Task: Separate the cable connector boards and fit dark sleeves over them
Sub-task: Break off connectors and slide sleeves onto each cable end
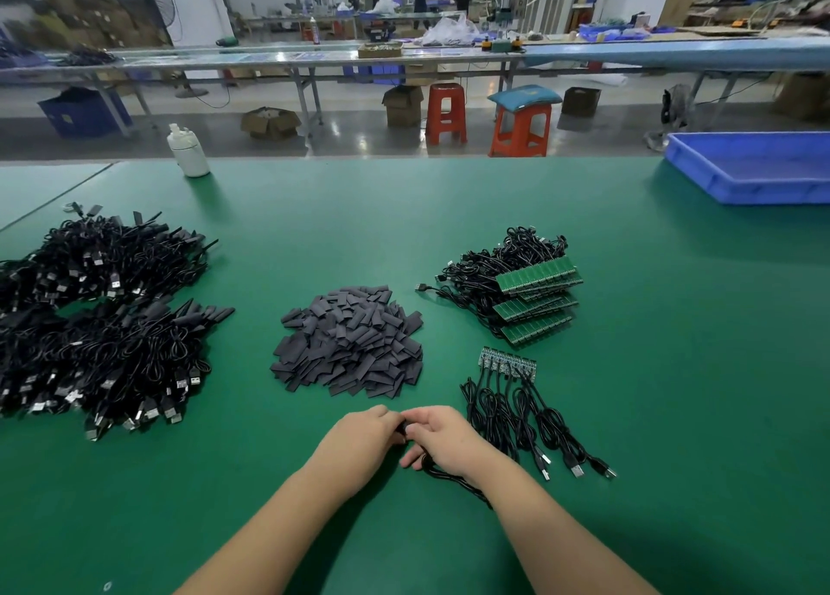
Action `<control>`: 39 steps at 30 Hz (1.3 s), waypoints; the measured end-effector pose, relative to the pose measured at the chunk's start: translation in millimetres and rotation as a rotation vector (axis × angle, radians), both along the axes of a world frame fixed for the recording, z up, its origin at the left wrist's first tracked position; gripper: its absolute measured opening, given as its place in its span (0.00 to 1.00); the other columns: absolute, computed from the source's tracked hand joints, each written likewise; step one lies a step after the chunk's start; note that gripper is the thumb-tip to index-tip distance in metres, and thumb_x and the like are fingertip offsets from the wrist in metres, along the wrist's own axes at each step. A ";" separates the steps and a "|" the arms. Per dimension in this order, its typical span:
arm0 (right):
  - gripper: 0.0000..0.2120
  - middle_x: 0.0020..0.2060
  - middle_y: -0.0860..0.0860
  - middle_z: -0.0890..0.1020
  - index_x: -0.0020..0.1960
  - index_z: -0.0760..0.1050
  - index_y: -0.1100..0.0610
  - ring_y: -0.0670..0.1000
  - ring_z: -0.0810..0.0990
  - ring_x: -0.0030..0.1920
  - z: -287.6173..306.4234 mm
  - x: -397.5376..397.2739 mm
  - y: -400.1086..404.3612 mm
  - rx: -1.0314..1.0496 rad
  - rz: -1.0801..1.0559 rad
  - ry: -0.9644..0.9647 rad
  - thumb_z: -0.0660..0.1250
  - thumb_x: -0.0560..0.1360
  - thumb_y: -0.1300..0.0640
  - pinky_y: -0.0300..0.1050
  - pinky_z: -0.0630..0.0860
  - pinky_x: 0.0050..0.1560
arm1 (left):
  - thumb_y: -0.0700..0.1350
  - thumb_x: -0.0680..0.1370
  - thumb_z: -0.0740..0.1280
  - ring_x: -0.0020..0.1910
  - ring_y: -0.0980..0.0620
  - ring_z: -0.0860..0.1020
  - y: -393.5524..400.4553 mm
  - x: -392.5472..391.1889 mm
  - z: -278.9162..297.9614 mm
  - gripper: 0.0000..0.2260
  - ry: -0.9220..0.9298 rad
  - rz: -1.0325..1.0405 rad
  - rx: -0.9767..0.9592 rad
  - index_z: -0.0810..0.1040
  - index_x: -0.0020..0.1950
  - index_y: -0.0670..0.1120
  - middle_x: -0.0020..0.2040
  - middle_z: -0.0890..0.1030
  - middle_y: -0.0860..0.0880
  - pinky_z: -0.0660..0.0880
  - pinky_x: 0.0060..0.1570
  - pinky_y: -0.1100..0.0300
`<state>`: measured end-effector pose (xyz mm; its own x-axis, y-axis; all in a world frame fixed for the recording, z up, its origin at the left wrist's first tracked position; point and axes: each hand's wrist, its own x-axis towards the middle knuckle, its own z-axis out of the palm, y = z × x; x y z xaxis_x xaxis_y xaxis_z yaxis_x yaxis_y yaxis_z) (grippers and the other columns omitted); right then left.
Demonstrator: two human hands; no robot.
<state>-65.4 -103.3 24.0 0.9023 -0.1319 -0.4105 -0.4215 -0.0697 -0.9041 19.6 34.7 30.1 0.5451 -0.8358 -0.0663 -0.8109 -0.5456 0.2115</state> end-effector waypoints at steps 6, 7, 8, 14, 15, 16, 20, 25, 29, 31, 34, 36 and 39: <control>0.18 0.58 0.59 0.80 0.70 0.70 0.64 0.53 0.81 0.38 6.6 -2.2 0.6 -0.011 0.035 -0.027 0.51 0.83 0.68 0.41 0.77 0.40 | 0.45 0.81 0.60 0.51 0.46 0.78 -6.3 -1.6 9.4 0.13 -0.150 -0.079 0.209 0.70 0.65 0.47 0.55 0.75 0.48 0.73 0.48 0.53; 0.18 0.57 0.58 0.81 0.69 0.71 0.63 0.53 0.81 0.39 8.3 -2.8 1.0 -0.013 0.035 -0.030 0.52 0.83 0.67 0.41 0.78 0.40 | 0.43 0.81 0.61 0.52 0.46 0.78 -6.7 -2.1 10.3 0.13 -0.162 -0.080 0.219 0.70 0.65 0.47 0.55 0.74 0.48 0.73 0.47 0.53; 0.17 0.55 0.57 0.81 0.68 0.72 0.62 0.53 0.81 0.39 9.9 -3.2 1.5 -0.011 0.030 -0.033 0.52 0.83 0.67 0.42 0.78 0.40 | 0.41 0.80 0.61 0.52 0.46 0.78 -6.8 -2.4 9.3 0.13 -0.172 -0.085 0.208 0.70 0.65 0.46 0.56 0.73 0.48 0.72 0.47 0.54; 0.12 0.47 0.58 0.84 0.63 0.75 0.66 0.51 0.82 0.35 12.7 -0.3 3.0 0.224 -0.243 -0.056 0.59 0.81 0.67 0.43 0.80 0.38 | 0.42 0.80 0.63 0.59 0.58 0.75 -1.2 -9.4 2.1 0.26 0.268 0.250 -0.505 0.60 0.77 0.51 0.68 0.69 0.55 0.71 0.60 0.61; 0.12 0.48 0.58 0.85 0.63 0.75 0.66 0.51 0.83 0.37 14.0 1.1 2.5 0.341 -0.325 -0.087 0.60 0.81 0.67 0.43 0.81 0.40 | 0.43 0.80 0.64 0.58 0.59 0.76 -2.4 -12.1 3.3 0.25 0.405 0.373 -0.599 0.62 0.76 0.51 0.65 0.72 0.55 0.72 0.62 0.60; 0.12 0.49 0.59 0.85 0.63 0.74 0.66 0.52 0.84 0.40 14.8 3.1 1.7 0.486 -0.413 -0.130 0.59 0.81 0.67 0.43 0.82 0.42 | 0.45 0.80 0.65 0.57 0.58 0.77 -3.6 -14.9 3.7 0.22 0.536 0.460 -0.643 0.65 0.73 0.51 0.62 0.76 0.55 0.73 0.62 0.57; 0.13 0.52 0.63 0.84 0.66 0.67 0.69 0.58 0.85 0.51 12.6 11.6 0.0 0.895 -0.684 -0.247 0.56 0.83 0.67 0.47 0.83 0.46 | 0.46 0.79 0.69 0.39 0.55 0.80 -4.1 -29.8 9.1 0.05 0.807 0.427 -0.592 0.81 0.53 0.51 0.40 0.83 0.52 0.79 0.53 0.46; 0.13 0.57 0.55 0.84 0.67 0.71 0.58 0.51 0.84 0.55 16.3 20.1 -3.2 0.283 -0.478 -0.183 0.59 0.83 0.59 0.44 0.80 0.55 | 0.44 0.76 0.73 0.33 0.53 0.78 0.7 -25.5 10.9 0.02 0.734 0.499 -0.627 0.82 0.46 0.46 0.35 0.80 0.47 0.77 0.43 0.52; 0.18 0.66 0.51 0.77 0.69 0.74 0.51 0.52 0.74 0.67 14.8 10.0 -43.2 -0.989 -0.206 -0.118 0.60 0.82 0.49 0.48 0.70 0.68 | 0.49 0.75 0.73 0.42 0.55 0.80 33.0 20.7 17.7 0.08 0.359 0.611 -0.594 0.82 0.53 0.51 0.44 0.84 0.54 0.77 0.49 0.60; 0.24 0.74 0.51 0.68 0.75 0.66 0.52 0.54 0.60 0.76 9.2 1.5 -66.6 -1.248 -0.119 -0.012 0.56 0.82 0.45 0.54 0.56 0.76 | 0.50 0.77 0.70 0.42 0.50 0.82 60.3 56.3 19.7 0.11 0.203 0.715 -0.527 0.81 0.58 0.50 0.48 0.84 0.50 0.80 0.49 0.55; 0.28 0.79 0.50 0.58 0.79 0.56 0.52 0.54 0.52 0.79 -0.2 -10.0 -87.8 -1.206 0.017 0.202 0.49 0.83 0.40 0.55 0.49 0.78 | 0.50 0.79 0.66 0.43 0.44 0.80 101.5 104.6 17.9 0.14 0.016 0.865 -0.289 0.77 0.62 0.47 0.50 0.83 0.45 0.79 0.45 0.52; 0.26 0.77 0.48 0.63 0.77 0.62 0.50 0.53 0.58 0.77 -3.9 -16.2 -92.4 -1.168 0.017 0.207 0.48 0.83 0.41 0.55 0.56 0.76 | 0.49 0.80 0.65 0.54 0.42 0.77 122.5 124.5 11.4 0.20 -0.063 0.871 -0.102 0.70 0.69 0.43 0.60 0.78 0.42 0.76 0.53 0.48; 0.18 0.60 0.46 0.79 0.61 0.76 0.48 0.53 0.74 0.63 0.9 -19.4 -92.8 -1.194 -0.072 0.117 0.49 0.84 0.45 0.53 0.69 0.61 | 0.46 0.80 0.65 0.66 0.41 0.71 137.8 135.5 -2.5 0.26 -0.207 0.797 0.069 0.63 0.75 0.41 0.71 0.70 0.40 0.70 0.63 0.48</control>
